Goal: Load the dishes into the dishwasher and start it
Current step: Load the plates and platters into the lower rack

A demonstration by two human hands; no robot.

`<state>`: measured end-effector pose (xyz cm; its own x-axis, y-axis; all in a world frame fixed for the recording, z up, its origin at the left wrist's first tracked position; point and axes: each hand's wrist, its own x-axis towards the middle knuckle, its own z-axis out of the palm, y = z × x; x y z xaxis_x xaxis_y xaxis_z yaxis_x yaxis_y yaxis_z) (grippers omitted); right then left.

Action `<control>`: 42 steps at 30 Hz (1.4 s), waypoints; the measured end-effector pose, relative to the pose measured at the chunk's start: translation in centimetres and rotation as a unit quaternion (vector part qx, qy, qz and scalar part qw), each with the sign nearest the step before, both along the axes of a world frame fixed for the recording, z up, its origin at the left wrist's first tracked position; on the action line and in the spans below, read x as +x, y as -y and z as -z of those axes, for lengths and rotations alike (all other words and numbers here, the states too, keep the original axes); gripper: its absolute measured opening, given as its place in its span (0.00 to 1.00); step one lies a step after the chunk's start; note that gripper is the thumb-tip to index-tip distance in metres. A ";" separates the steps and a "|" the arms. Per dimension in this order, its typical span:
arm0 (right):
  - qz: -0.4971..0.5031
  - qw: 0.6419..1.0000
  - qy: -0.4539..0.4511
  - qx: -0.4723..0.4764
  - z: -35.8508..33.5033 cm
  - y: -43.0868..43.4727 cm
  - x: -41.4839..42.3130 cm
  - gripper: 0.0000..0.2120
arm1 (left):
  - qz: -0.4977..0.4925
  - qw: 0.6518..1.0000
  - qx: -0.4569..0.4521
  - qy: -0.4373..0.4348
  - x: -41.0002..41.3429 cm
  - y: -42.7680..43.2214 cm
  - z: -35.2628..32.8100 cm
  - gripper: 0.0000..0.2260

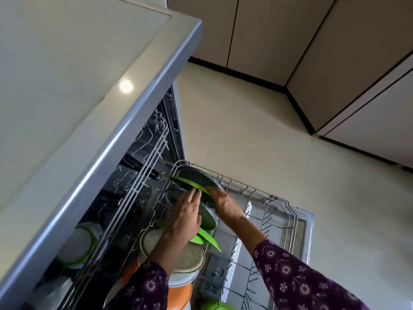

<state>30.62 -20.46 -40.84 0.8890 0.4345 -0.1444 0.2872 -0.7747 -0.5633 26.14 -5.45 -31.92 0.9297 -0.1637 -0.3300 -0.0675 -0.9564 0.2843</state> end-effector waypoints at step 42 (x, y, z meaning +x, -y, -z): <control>-0.021 0.996 0.080 0.021 6.4 -1.6 -2.3 0.33 | 0.052 0.998 0.029 0.013 -4.0 -2.7 6.1 0.31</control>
<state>28.36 -18.90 -47.23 0.8799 0.4748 0.0164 0.4075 -0.7367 -0.5396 22.17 -2.72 -37.99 0.9169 -0.2406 -0.3186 -0.1734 -0.9588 0.2251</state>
